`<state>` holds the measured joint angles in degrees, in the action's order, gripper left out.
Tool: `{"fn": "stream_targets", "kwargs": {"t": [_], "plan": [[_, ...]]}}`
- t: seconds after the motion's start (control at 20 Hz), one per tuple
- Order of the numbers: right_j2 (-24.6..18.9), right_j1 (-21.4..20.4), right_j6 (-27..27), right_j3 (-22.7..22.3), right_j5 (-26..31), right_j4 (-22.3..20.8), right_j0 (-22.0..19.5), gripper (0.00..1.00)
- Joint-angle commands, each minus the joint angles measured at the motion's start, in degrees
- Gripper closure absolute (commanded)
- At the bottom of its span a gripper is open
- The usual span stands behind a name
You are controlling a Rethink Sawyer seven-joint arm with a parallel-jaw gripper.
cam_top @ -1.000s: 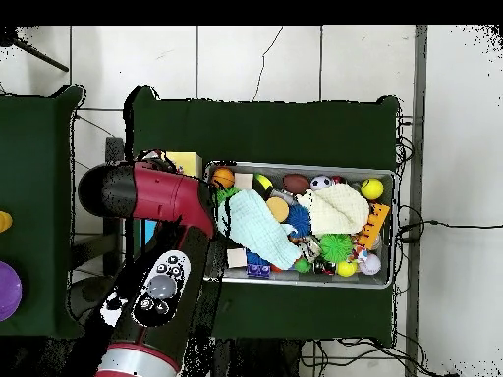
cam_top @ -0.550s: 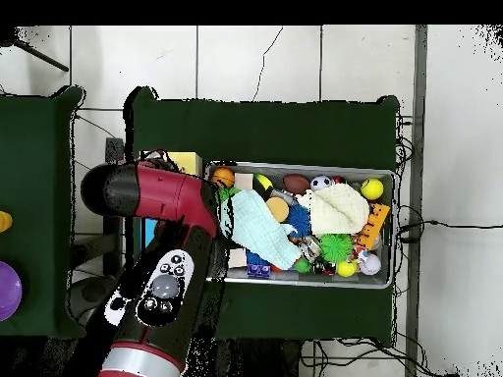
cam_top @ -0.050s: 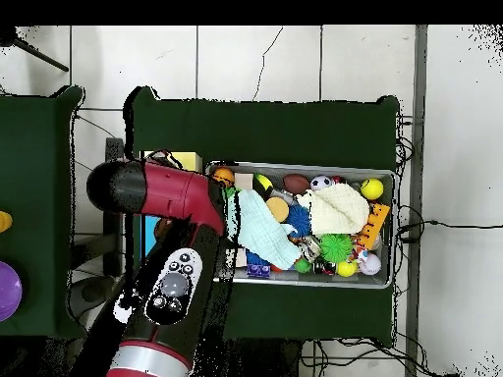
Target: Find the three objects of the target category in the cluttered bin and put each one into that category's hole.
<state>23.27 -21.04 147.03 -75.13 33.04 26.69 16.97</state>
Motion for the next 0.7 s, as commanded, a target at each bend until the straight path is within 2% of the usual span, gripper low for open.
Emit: {"fn": "stream_targets", "kwargs": {"t": [0.05,0.35,0.4,0.7], "plan": [[-8.78,2.43,-0.85,-9.94,7.57,-2.37,-6.4,1.0],[-9.75,0.89,-2.08,-10.72,6.65,-4.48,-7.57,1.0],[-10.53,0.67,-2.09,-10.89,6.33,-4.71,-8.08,0.0],[-10.58,0.64,-0.71,-11.09,5.21,-4.65,-7.96,0.0]]}}
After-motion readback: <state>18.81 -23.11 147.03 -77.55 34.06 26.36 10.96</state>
